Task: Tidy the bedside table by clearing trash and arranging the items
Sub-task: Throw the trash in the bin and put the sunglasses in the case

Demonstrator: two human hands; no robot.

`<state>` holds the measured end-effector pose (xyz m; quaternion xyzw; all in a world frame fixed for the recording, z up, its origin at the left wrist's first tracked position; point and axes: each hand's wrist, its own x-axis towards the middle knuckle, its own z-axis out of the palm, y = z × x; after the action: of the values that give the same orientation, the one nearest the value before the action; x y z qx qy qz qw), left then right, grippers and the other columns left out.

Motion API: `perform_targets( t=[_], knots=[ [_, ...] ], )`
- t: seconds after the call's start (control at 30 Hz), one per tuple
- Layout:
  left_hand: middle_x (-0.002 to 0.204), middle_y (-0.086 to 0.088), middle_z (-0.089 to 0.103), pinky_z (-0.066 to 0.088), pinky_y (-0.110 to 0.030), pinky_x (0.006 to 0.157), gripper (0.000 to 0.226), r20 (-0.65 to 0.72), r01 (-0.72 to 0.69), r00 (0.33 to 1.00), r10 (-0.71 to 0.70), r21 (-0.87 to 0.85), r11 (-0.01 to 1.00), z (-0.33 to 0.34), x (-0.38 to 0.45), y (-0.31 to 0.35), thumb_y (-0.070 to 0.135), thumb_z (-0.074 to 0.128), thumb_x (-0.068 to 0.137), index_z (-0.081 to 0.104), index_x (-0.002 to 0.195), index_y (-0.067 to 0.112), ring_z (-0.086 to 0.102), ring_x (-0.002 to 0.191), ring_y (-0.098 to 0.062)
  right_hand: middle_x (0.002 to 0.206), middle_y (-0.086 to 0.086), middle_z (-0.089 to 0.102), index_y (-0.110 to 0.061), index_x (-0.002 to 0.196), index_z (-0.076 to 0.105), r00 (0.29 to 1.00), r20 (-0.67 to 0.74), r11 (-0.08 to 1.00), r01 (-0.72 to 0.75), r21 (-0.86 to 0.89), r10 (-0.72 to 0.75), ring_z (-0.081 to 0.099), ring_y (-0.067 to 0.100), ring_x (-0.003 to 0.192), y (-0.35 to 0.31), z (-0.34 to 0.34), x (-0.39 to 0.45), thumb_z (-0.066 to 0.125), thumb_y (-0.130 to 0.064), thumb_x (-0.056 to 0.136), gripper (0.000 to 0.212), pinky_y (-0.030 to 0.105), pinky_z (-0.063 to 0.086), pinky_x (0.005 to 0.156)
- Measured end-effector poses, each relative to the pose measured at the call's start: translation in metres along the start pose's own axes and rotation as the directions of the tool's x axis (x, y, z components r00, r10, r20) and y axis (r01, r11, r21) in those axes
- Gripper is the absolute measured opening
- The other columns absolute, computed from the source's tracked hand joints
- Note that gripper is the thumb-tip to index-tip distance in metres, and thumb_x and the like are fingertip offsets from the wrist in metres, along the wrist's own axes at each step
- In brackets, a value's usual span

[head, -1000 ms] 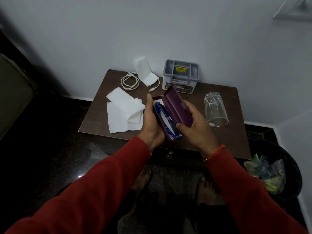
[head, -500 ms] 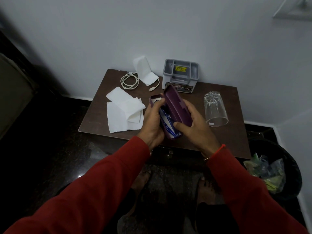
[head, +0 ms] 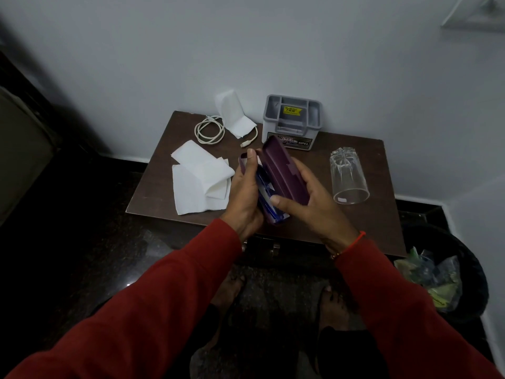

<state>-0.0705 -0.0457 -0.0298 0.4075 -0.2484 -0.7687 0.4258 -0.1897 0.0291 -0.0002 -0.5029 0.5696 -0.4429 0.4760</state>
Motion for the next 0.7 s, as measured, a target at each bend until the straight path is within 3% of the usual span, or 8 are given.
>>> perform_targets(
  t=[0.1, 0.2, 0.3, 0.4, 0.5, 0.57, 0.63, 0.7],
  knots=[
    [0.131, -0.024, 0.065, 0.051, -0.062, 0.099, 0.057, -0.003, 0.005, 1.000, -0.005, -0.026, 1.000, 0.000, 0.000, 0.000, 0.055, 0.053, 0.097, 0.056, 0.136, 0.013, 0.063, 0.121, -0.041, 0.148, 0.001, 0.042, -0.033, 0.150, 0.028, 0.999, 0.036, 0.995, 0.011, -0.096, -0.007, 0.048, 0.013, 0.134, 0.005, 0.000, 0.003, 0.084, -0.023, 0.070, 0.098, 0.043, 0.044, 0.109],
    [0.133, -0.023, 0.065, 0.050, -0.059, 0.102, 0.073, 0.047, 0.095, 0.995, -0.092, -0.071, 0.993, 0.000, -0.002, 0.001, 0.070, 0.050, 0.092, 0.059, 0.137, 0.012, 0.062, 0.123, -0.040, 0.148, 0.000, 0.042, -0.036, 0.150, 0.027, 1.000, 0.006, 0.995, 0.014, -0.098, -0.013, 0.048, 0.014, 0.133, 0.008, 0.000, 0.004, 0.083, -0.026, 0.069, 0.099, 0.045, 0.043, 0.109],
    [0.129, -0.021, 0.068, 0.052, -0.052, 0.102, 0.086, 0.107, 0.154, 0.984, -0.143, -0.109, 0.982, 0.001, -0.005, 0.003, 0.081, 0.034, 0.089, 0.066, 0.129, 0.012, 0.063, 0.122, -0.037, 0.145, -0.004, 0.046, -0.034, 0.149, 0.031, 0.999, -0.019, 0.996, 0.025, -0.085, -0.026, 0.050, 0.011, 0.131, 0.008, 0.000, 0.004, 0.083, -0.021, 0.072, 0.094, 0.043, 0.045, 0.108],
    [0.119, -0.017, 0.073, 0.057, -0.047, 0.093, 0.087, 0.119, 0.140, 0.985, -0.123, -0.145, 0.979, 0.001, -0.005, 0.004, 0.083, 0.026, 0.089, 0.070, 0.120, 0.014, 0.070, 0.111, -0.032, 0.139, -0.010, 0.051, -0.029, 0.146, 0.033, 0.999, -0.029, 0.998, 0.034, -0.048, -0.036, 0.054, 0.004, 0.126, 0.006, 0.002, 0.002, 0.080, -0.008, 0.077, 0.086, 0.033, 0.048, 0.105],
    [0.115, -0.016, 0.075, 0.057, -0.044, 0.089, 0.087, 0.119, 0.144, 0.985, -0.127, -0.146, 0.979, 0.001, -0.004, 0.004, 0.082, 0.023, 0.091, 0.069, 0.120, 0.014, 0.071, 0.106, -0.030, 0.134, -0.012, 0.054, -0.027, 0.145, 0.034, 0.998, -0.047, 0.998, 0.049, -0.044, -0.051, 0.056, 0.002, 0.122, 0.003, 0.003, 0.002, 0.077, -0.008, 0.081, 0.080, 0.027, 0.050, 0.101],
    [0.117, -0.016, 0.074, 0.055, -0.044, 0.094, 0.085, 0.110, 0.157, 0.984, -0.143, -0.133, 0.979, 0.000, -0.003, 0.004, 0.079, 0.024, 0.092, 0.067, 0.126, 0.014, 0.069, 0.111, -0.031, 0.137, -0.009, 0.053, -0.028, 0.146, 0.035, 0.997, -0.056, 0.997, 0.051, -0.055, -0.054, 0.056, 0.003, 0.123, 0.001, 0.005, 0.001, 0.075, -0.020, 0.085, 0.074, 0.030, 0.049, 0.102],
    [0.113, -0.014, 0.073, 0.055, -0.044, 0.096, 0.082, 0.096, 0.160, 0.984, -0.149, -0.128, 0.979, 0.002, -0.003, 0.004, 0.076, 0.027, 0.094, 0.065, 0.130, 0.014, 0.069, 0.106, -0.029, 0.146, -0.006, 0.043, -0.032, 0.150, 0.031, 0.995, -0.062, 0.979, 0.064, -0.196, -0.077, 0.048, 0.003, 0.129, 0.001, 0.009, 0.000, 0.073, -0.039, 0.084, 0.078, 0.032, 0.045, 0.108],
    [0.104, -0.010, 0.073, 0.053, -0.043, 0.095, 0.071, 0.081, 0.150, 0.987, -0.140, -0.125, 0.981, 0.004, -0.003, 0.004, 0.074, 0.030, 0.095, 0.073, 0.117, 0.022, 0.069, 0.095, -0.025, 0.150, -0.004, 0.030, -0.032, 0.153, 0.025, 0.993, -0.036, 0.924, 0.091, -0.373, -0.112, 0.039, 0.005, 0.134, 0.003, 0.016, -0.003, 0.071, -0.048, 0.082, 0.086, 0.022, 0.041, 0.108]
  ],
)
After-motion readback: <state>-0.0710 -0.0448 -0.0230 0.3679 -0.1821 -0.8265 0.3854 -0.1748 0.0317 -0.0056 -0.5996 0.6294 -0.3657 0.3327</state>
